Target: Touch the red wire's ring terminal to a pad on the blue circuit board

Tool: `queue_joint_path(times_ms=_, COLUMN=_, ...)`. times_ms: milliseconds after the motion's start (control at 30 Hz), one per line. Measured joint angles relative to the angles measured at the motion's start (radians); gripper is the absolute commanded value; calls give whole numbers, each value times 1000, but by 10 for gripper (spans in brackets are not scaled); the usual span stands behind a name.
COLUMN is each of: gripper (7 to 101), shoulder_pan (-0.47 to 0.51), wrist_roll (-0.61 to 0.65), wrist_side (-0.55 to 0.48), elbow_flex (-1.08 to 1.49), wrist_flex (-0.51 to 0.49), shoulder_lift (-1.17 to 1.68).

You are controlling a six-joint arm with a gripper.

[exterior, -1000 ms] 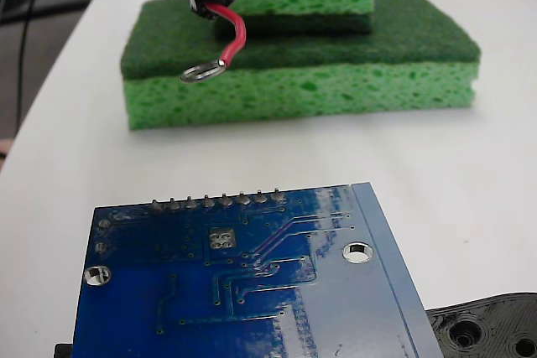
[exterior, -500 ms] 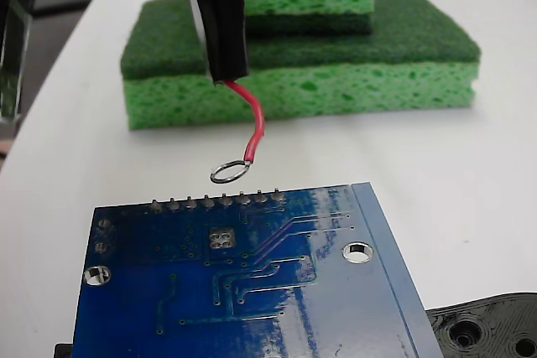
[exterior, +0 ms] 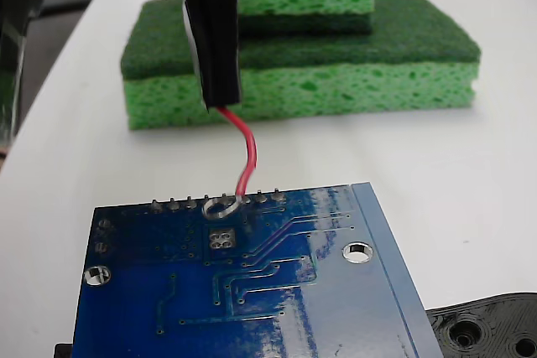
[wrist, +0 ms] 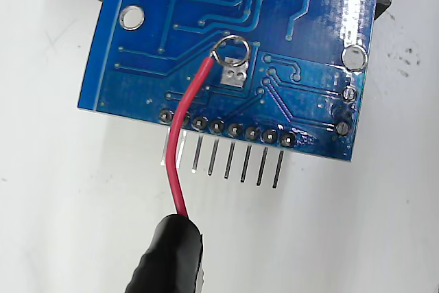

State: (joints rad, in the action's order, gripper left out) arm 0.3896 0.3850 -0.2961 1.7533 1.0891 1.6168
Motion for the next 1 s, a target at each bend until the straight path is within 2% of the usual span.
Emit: queue_joint_path(times_ms=1000, gripper=1003, shoulder_pan=-6, wrist_roll=-11, wrist_side=14, elbow_flex=6, wrist_flex=-3, shoulder_lift=-18)
